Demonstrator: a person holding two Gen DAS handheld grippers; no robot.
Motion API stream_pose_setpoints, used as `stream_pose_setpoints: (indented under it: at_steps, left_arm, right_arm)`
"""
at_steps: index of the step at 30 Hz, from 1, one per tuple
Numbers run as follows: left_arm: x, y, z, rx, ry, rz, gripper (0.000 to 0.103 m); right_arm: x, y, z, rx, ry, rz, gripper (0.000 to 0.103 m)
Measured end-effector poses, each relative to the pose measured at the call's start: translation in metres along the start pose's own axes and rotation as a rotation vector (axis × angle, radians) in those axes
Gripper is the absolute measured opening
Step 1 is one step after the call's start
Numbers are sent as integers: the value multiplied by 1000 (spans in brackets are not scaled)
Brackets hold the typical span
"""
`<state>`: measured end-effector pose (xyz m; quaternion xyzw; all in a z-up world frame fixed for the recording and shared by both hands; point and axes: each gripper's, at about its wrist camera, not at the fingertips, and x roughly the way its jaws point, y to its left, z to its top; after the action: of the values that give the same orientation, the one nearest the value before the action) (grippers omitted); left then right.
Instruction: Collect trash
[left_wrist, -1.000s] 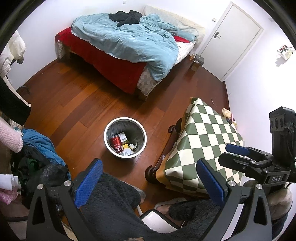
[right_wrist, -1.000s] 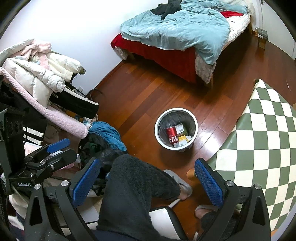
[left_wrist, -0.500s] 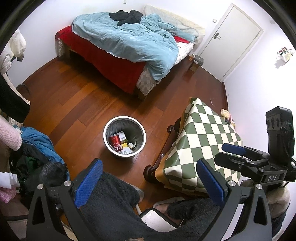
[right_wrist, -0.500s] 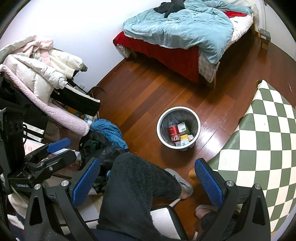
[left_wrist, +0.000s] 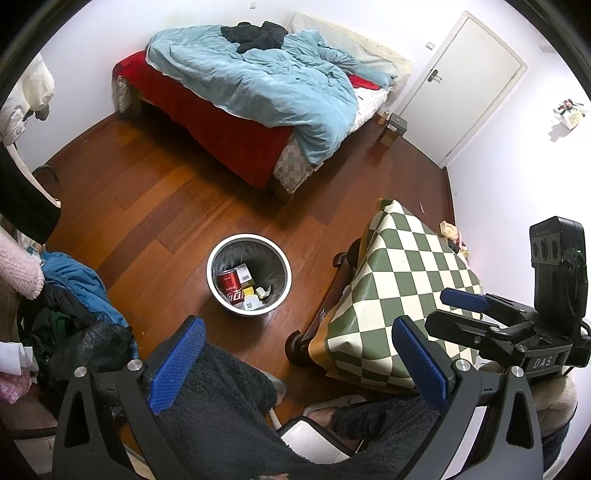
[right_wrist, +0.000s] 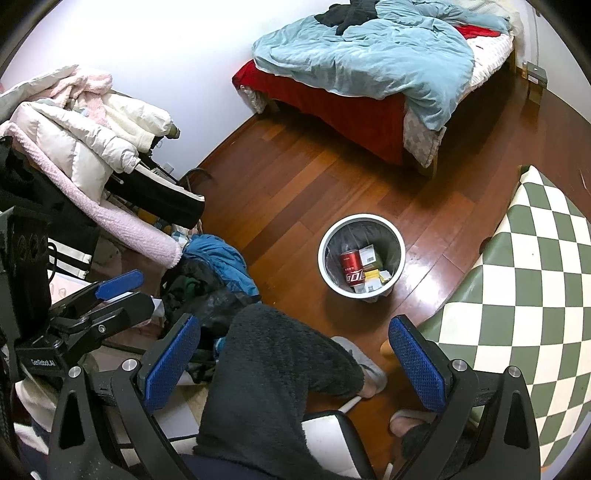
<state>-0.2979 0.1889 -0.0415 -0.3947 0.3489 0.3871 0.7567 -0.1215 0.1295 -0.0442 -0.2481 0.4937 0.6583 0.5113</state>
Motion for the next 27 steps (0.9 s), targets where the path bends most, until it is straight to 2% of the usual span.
stream_pose_setpoints:
  at_steps: [27]
  left_arm:
    - [-2,-2,4,2,-3,-7,103]
  right_arm:
    - [-3,3,0,-9,4,1,103]
